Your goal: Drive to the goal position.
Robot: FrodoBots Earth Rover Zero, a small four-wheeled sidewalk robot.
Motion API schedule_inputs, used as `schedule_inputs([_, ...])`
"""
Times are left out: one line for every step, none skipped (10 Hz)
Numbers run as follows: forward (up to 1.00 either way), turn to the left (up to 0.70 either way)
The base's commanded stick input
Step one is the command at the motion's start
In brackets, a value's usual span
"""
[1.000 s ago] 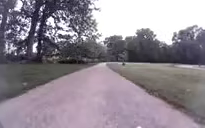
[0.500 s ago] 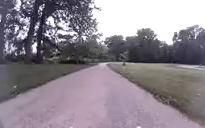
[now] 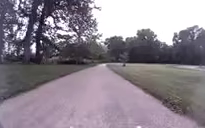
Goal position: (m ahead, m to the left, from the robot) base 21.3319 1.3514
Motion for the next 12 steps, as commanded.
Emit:
schedule_inputs([0.70,0.01])
schedule_inputs([0.70,0.01])
schedule_inputs([0.70,0.01])
schedule_inputs([0.70,0.01])
schedule_inputs([0.70,0.01])
schedule_inputs([0.70,0.01])
schedule_inputs([0.70,0.01])
schedule_inputs([0.70,0.01])
schedule_inputs([0.70,0.01])
schedule_inputs([0.70,0.01])
schedule_inputs([0.70,0.01])
schedule_inputs([0.70,0.02])
